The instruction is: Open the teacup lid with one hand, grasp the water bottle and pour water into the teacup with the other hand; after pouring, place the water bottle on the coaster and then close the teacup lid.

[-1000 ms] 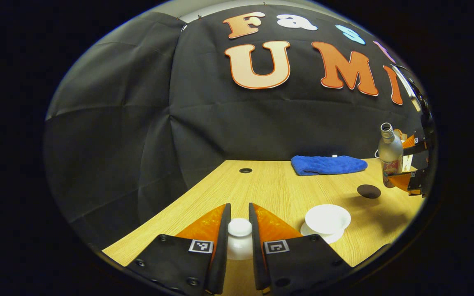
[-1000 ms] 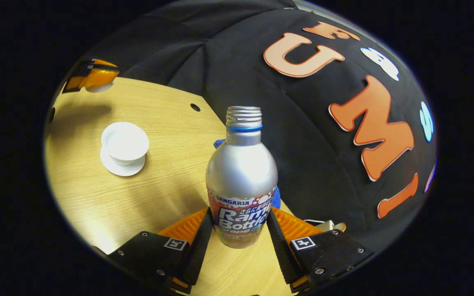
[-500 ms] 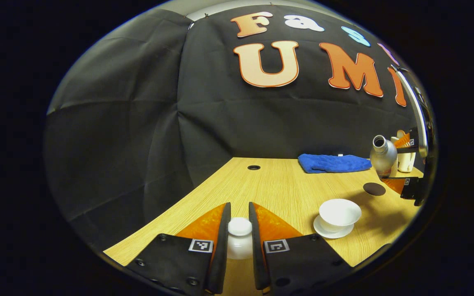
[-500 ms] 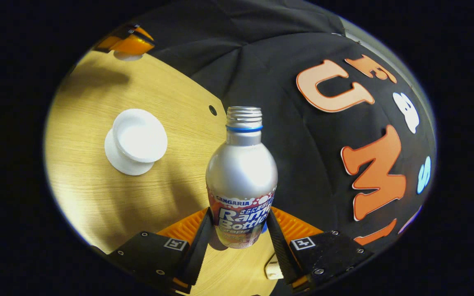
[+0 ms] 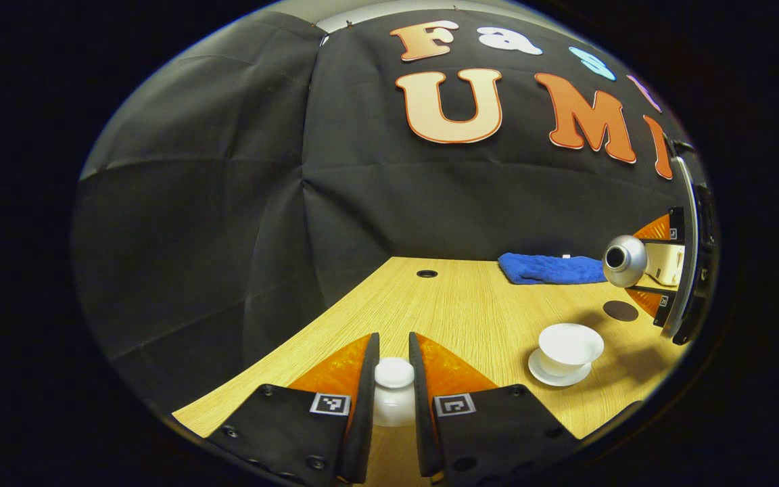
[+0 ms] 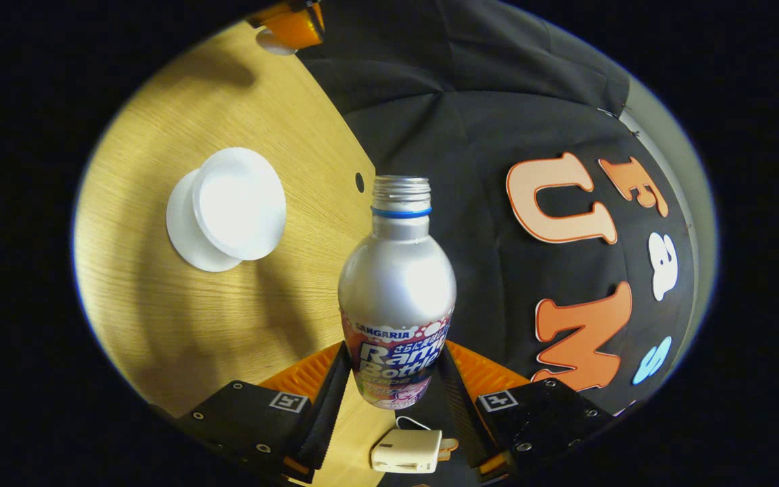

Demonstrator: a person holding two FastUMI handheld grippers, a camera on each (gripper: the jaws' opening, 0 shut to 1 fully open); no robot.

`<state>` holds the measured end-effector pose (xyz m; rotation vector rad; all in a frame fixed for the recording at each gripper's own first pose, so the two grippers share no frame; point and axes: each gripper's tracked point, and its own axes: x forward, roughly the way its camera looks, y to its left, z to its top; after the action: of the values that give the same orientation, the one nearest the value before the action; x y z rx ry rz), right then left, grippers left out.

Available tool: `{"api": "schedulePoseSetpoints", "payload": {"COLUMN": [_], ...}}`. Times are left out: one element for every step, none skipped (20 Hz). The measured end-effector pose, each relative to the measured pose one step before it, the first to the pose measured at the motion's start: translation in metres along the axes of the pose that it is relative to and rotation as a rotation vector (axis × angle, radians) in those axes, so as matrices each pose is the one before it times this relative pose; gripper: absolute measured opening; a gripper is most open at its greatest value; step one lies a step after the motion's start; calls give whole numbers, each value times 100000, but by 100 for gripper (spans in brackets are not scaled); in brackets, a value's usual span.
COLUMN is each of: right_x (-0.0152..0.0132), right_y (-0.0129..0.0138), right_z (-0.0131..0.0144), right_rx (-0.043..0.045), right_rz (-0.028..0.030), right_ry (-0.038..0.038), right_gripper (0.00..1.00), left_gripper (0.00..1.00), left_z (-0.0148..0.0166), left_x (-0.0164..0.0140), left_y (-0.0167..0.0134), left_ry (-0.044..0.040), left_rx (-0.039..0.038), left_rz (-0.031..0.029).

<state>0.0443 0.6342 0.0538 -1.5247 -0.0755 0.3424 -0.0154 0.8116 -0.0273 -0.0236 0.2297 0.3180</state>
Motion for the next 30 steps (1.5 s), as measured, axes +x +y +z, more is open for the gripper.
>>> {"api": "schedulePoseSetpoints", "payload": {"right_x": [-175, -112, -104, -208, -91, 35, -10, 80, 37, 132, 60, 9, 5, 21, -26, -55, -98, 48, 14, -34, -50, 56, 30, -6, -43, 52, 70, 16, 17, -12], "right_y": [-54, -146, -162, 91, 102, -189, -106, -113, -108, -49, -69, -135, -136, -125, -60, 88, -83, -144, -87, -54, 45, -47, -34, -71, -50, 7, 13, -84, -94, -6], "right_z": [246, 150, 177, 57, 85, 83, -14, -30, -45, -39, 29, -25, 81, 186, 65, -53, 28, -24, 96, -73, -25, -28, -62, 0, -142, -12, 54, -43, -41, 22], "right_rx": [-2809, -2934, -2556, -2507, -2284, -2553, -2648, -3017, -3153, -3059, -3017, -2892, -2617, -2487, -1949, -1459, -1430, -1225, -1514, -1327, -850, -549, -453, -584, -834, -972, -894, -1258, -1254, -1106], "right_rz": [-897, -1436, -2132, -1457, -587, -817, -702, -798, -952, -1124, -1113, -1116, -1204, -1113, -997, -878, -840, -760, -866, -877, -593, -302, -409, -513, -782, -736, -706, -690, -927, -649], "right_ry": [-390, -928, -1248, -497, -581, -785, -530, -237, -388, -296, -662, -195, -502, -338, -104, -86, -40, -251, -399, -66, 101, 17, 89, -23, 298, 12, 176, 24, 210, 97], "right_gripper": [76, 76, 76, 76, 76, 76, 76, 76, 76, 76, 76, 76, 76, 76, 76, 76, 76, 76, 76, 76, 72, 76, 76, 76, 76, 76, 76, 76, 76, 76], "left_gripper": [31, 31, 31, 31, 31, 31, 31, 31, 31, 31, 29, 31, 31, 31, 31, 31, 31, 34, 34, 34, 31, 31, 31, 34, 31, 31, 31, 31, 31, 31], "left_z": [-70, -89, -50, -64, 70, -58, -26, -73, -12, -114, -71, 20, -45, -192, -43, -37, 42, -3, -414, -82, 71, -12, 146, 10, -2, 11, 61, 89, 91, 49], "left_x": [-41, -4, -15, 85, 62, -56, -32, -8, -105, 5, 71, -81, 0, 19, 82, -107, 27, -107, 518, 105, 31, -50, 6, -11, 31, 68, 74, -59, -11, -63], "left_y": [159, 177, 127, 32, -50, 87, -22, 5, 48, 214, 138, -78, 24, 98, 129, 88, 170, 36, -265, 57, -27, 59, 12, 68, -12, -50, -95, 34, -36, 2], "left_ry": [79, 129, 209, -111, -102, 28, 125, -59, 149, -87, 135, -59, 271, 107, -29, 128, -18, 104, -192, 28, -221, -143, -149, 130, -166, 87, -214, -37, -121, -75], "left_rx": [-61, 52, 58, -87, -89, -70, -32, -60, 6, -19, -169, -98, -43, -99, -37, 135, 121, 83, -38, 62, -10, 146, 116, 184, 96, 131, 54, 149, 159, 60], "left_rz": [187, 173, 40, 194, 14, 7, -142, -59, 72, 125, 59, 42, 173, 39, 216, 76, 246, 39, 135, 58, 158, -13, 67, -100, 35, -159, -135, -132, 9, -99]}}
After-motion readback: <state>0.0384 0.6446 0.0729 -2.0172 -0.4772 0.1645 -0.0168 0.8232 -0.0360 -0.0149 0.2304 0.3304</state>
